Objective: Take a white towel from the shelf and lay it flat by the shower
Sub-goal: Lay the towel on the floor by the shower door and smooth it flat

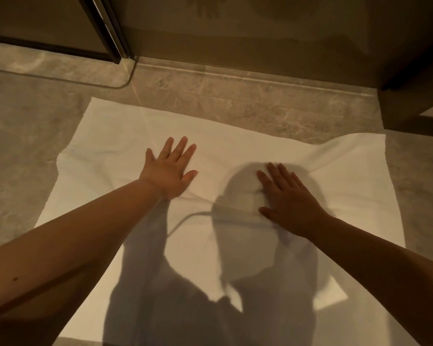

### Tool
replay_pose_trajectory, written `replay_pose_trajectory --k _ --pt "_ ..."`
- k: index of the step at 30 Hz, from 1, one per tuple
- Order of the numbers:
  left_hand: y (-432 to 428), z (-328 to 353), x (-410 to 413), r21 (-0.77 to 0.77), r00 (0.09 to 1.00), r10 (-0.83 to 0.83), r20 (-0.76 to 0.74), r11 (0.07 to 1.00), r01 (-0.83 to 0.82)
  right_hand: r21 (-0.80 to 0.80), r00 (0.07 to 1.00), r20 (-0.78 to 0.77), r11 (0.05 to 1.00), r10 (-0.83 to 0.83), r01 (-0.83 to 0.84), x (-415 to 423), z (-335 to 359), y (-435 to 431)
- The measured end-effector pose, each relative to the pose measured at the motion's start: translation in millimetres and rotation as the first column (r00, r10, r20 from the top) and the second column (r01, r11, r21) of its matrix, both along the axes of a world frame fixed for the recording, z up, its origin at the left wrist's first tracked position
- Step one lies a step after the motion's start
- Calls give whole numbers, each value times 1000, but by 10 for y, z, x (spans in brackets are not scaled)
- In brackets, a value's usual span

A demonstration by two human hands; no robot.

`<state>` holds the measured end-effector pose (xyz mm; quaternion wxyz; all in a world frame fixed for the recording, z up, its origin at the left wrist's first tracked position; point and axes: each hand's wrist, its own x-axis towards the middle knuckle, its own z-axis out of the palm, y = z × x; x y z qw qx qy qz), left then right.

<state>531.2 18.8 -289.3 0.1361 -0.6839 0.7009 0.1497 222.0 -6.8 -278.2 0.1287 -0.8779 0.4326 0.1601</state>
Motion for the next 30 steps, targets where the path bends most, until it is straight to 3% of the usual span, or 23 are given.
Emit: replay_pose_trajectory --k 4,6,8,11,19,24,30 --pt "-55 46 -56 3 990 93 104 996 -94 -27 989 3 989 -147 147 -85 -27 54" --pt "-19 63 -136 -111 996 84 -3 990 -84 13 974 6 974 -226 225 -164 -65 110" --pt "71 50 -271 -181 991 -41 -126 983 18 47 961 -23 960 -277 278 -262 -89 146" --pt "232 -62 -426 -104 979 -200 -52 976 193 54 963 -62 962 -263 266 -384 -84 144" --pt "263 -173 -533 -94 972 -234 39 967 236 49 966 -139 973 -217 226 -549 -48 72" --pt "313 -130 -540 -206 858 -513 -3 840 502 50 964 -166 974 -210 221 -819 -60 -44" --pt "331 -158 -474 -236 891 -452 -44 871 431 56 960 -183 973 -209 223 -1011 -78 -127"
